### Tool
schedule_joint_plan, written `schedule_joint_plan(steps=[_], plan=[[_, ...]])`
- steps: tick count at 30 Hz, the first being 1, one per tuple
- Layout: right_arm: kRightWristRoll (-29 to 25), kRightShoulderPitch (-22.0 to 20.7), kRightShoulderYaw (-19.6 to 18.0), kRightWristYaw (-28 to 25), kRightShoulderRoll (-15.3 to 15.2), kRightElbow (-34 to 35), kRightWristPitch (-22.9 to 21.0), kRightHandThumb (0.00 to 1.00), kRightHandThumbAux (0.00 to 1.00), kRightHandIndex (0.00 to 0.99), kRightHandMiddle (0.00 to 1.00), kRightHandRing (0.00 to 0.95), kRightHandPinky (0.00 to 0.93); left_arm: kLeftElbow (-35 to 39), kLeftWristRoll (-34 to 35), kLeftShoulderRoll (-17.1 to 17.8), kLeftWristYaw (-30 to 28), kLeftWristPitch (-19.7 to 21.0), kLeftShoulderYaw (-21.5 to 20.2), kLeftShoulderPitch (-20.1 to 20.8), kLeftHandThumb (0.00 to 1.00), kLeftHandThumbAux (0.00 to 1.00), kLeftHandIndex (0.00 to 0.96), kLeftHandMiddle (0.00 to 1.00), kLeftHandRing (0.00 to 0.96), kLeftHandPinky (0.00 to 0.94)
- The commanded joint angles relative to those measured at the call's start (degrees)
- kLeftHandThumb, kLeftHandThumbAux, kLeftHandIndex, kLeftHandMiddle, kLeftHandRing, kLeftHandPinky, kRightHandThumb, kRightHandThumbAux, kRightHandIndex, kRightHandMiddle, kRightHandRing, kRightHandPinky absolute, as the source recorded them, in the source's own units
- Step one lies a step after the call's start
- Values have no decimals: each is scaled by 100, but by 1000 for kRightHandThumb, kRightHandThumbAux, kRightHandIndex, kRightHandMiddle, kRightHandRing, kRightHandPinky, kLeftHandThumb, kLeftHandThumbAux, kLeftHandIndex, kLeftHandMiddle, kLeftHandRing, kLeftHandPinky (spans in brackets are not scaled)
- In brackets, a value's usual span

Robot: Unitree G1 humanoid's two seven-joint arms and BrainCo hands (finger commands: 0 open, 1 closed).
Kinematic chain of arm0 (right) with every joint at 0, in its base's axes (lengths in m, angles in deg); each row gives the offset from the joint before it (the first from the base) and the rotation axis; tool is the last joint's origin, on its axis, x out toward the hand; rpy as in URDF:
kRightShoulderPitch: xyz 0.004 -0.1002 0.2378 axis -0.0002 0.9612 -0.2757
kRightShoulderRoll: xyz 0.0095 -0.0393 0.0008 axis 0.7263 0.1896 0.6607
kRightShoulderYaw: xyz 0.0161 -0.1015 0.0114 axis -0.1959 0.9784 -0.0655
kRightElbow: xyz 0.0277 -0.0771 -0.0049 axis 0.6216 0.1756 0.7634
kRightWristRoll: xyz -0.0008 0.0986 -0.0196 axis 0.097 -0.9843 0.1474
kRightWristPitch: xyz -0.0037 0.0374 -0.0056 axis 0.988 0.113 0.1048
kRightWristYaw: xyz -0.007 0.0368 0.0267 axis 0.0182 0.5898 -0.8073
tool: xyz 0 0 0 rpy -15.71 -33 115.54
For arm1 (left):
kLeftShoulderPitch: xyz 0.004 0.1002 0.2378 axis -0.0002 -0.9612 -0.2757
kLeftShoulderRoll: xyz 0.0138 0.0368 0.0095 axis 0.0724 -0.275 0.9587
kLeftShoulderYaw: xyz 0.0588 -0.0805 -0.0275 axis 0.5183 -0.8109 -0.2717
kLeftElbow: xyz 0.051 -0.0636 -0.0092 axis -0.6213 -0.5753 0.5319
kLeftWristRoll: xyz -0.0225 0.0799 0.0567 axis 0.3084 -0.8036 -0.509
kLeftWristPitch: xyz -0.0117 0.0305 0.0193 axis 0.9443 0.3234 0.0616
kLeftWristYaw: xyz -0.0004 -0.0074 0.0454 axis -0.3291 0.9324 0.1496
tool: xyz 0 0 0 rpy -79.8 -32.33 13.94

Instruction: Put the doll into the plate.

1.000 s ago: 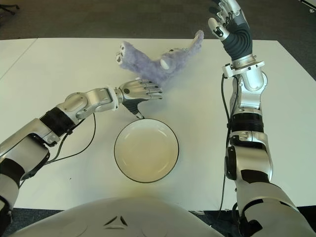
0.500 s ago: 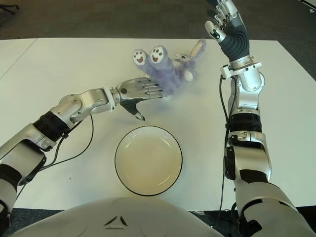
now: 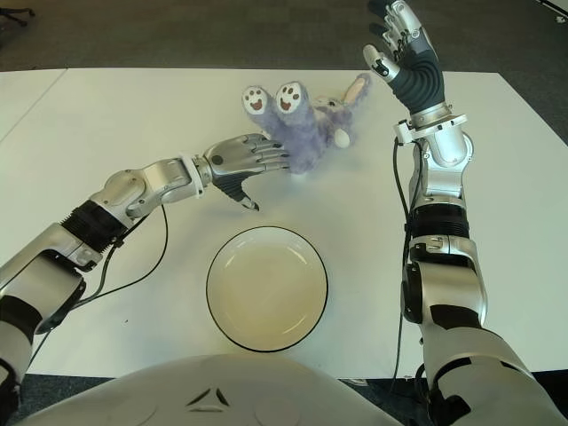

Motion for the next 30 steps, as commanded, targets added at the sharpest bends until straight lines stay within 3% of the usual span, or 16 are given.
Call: schedule_joint_plan(steps=[1,6,8,15,22,30], plan=[[30,61,-27,-105,-8,-94,-23,547,512,97,0,0,0,-196,-71,-62,168,-61,-38,13,0,454,0,0,0,0],[-63,73,-53,-196,-6,-98,-175,574,531,69,0,0,19,-283,-95,-104,303,-47,-60,36,0,489,0,0,0,0],[-66,80,-66,-209,4,-129,-151,581,543,40,0,0,77,-310,-132,-110,384,-21,-61,40,0,507,0,0,0,0],[-58,119,-75,-289,34,-200,7,586,562,35,0,13,130,-367,-240,-118,586,34,-66,76,0,536,0,0,0,0],[86,136,-54,-219,53,-329,267,549,571,60,24,35,104,-385,-268,-109,712,43,-103,148,0,567,0,0,0,0],[438,290,140,-238,141,-887,966,448,655,97,38,10,20,-646,-275,-73,1073,11,-189,346,0,621,0,0,0,0]])
